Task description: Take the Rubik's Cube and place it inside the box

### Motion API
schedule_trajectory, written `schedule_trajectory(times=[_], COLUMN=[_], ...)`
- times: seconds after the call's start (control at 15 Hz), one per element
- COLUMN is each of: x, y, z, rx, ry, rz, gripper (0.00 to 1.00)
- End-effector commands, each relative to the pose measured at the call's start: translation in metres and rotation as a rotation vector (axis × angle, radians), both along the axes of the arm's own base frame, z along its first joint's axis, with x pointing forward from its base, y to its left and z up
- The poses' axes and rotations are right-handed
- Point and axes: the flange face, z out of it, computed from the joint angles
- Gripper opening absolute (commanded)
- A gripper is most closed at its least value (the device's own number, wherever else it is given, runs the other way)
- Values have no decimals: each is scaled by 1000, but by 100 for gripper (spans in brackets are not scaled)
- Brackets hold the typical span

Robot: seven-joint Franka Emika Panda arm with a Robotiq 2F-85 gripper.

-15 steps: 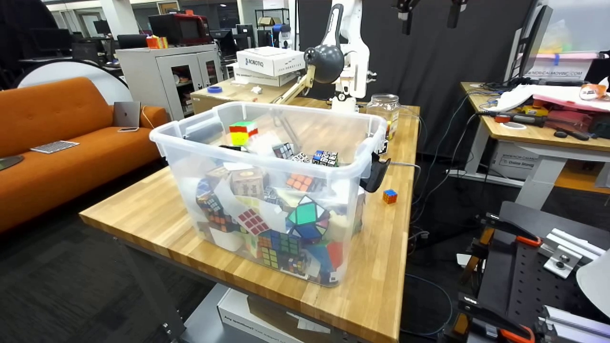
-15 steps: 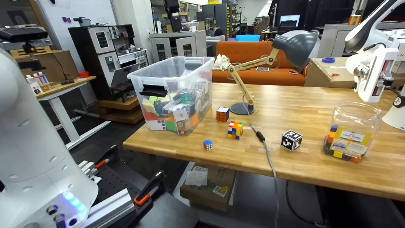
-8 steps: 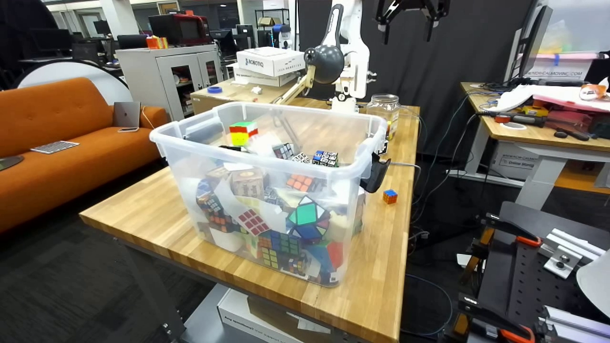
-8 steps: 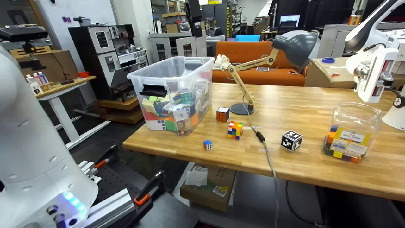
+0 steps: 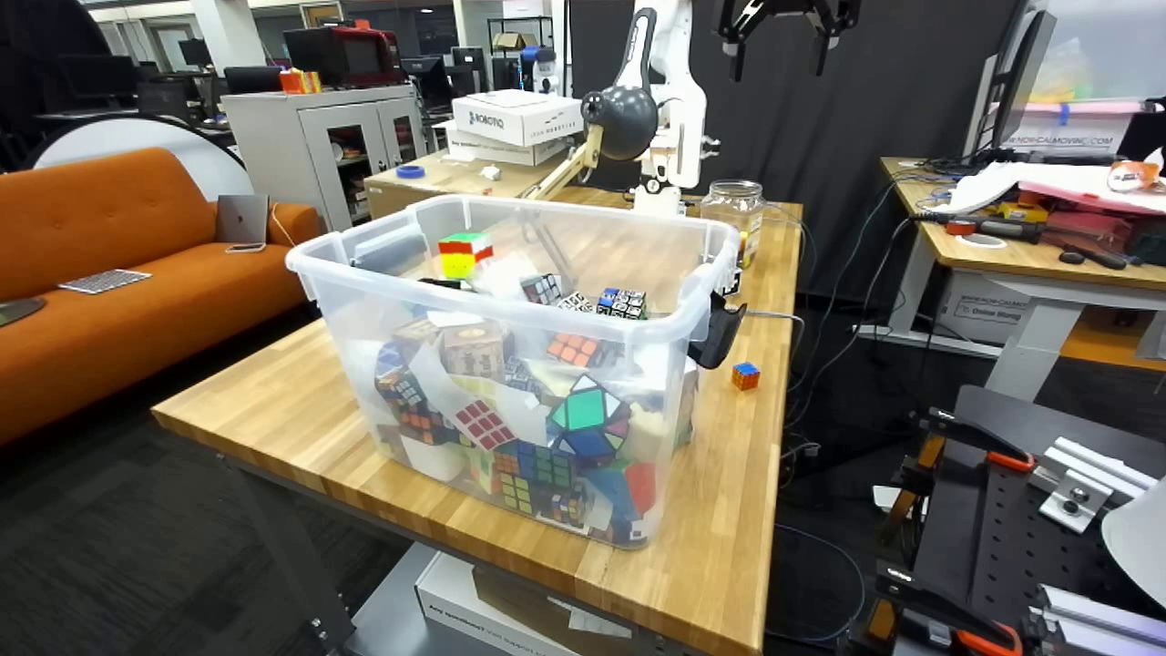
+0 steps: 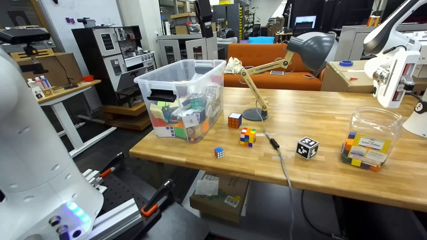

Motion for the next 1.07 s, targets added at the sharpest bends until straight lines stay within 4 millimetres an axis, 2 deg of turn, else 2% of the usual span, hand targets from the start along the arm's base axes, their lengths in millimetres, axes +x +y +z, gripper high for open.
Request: schedule_trajectory(times=[0.0, 0.2, 0.33, 0.53, 0.6, 0.73, 1.0], x=[11, 29, 46, 69, 55, 66, 69], y=[-8, -22, -32, -37, -34, -35, -36], z=[-4, -29, -54, -87, -83, -95, -89], rx=[38, 70, 61, 57, 55, 56, 53], ry=[-15, -11, 0, 41, 33, 52, 41], rz=[-7, -19, -23, -32, -36, -35, -35], gripper=[100, 100, 100, 100, 100, 100, 100])
